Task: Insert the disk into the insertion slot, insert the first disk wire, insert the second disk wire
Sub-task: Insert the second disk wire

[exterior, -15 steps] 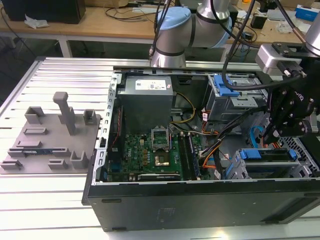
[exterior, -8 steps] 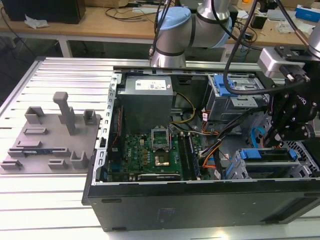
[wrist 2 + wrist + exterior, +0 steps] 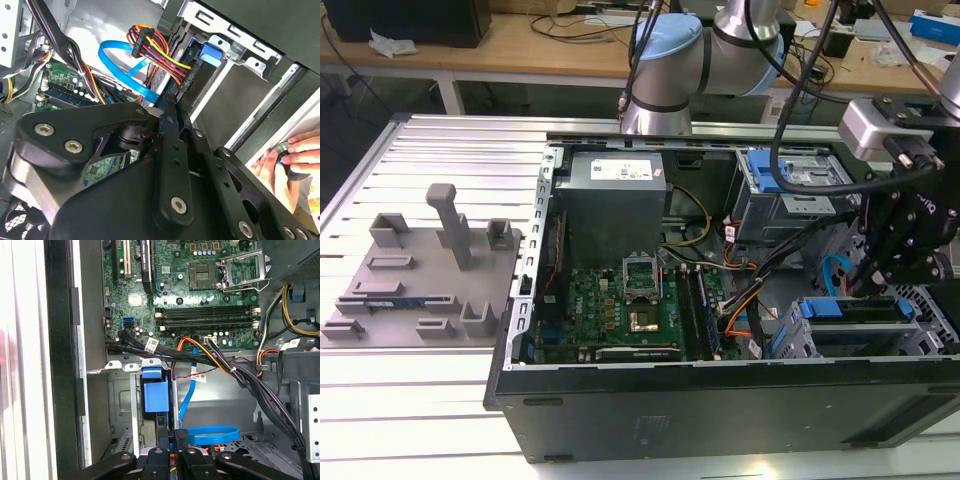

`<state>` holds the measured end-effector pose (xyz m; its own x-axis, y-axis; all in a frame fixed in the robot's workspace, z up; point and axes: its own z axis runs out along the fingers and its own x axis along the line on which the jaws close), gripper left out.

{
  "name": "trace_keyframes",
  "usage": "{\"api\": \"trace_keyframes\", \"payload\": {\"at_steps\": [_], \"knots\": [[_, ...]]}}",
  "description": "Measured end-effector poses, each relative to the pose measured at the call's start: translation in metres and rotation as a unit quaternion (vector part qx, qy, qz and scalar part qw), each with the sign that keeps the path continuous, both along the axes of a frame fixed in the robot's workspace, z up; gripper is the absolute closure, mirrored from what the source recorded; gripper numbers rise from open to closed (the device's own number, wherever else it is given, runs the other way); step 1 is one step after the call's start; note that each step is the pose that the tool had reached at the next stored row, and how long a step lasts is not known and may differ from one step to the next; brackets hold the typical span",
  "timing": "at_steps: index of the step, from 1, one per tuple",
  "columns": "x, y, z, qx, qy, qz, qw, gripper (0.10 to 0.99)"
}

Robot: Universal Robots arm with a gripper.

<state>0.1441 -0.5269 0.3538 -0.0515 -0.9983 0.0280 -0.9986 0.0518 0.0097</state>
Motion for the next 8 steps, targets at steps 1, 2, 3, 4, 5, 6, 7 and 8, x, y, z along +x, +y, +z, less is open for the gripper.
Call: {"api": "trace_keyframes", "payload": {"at_steps": [1, 2, 3, 4, 5, 6, 7, 8], "knots": [[0.0002, -0.0002, -0.0003, 0.0, 0.0, 0.0, 1.0, 0.925], [0.0003, -0.0006, -0.0005, 0.0, 0.0, 0.001, 1.0, 0.925], [0.0004, -0.0009, -0.0008, -0.0001, 0.0, 0.001, 1.0, 0.925], [0.0005, -0.0012, -0.0011, 0.0, 0.0, 0.001, 1.0, 0.925], [0.0006, -0.0014, -0.0016, 0.0001, 0.0, 0.001, 1.0, 0.925], [0.0008, -0.0016, -0.0018, 0.0001, 0.0, 0.001, 1.0, 0.925], [0.001, -0.0019, -0.0021, 0.0, 0.0, 0.001, 1.0, 0.925], [0.0013, -0.0022, -0.0023, 0.0, 0.0, 0.001, 1.0, 0.925]]}}
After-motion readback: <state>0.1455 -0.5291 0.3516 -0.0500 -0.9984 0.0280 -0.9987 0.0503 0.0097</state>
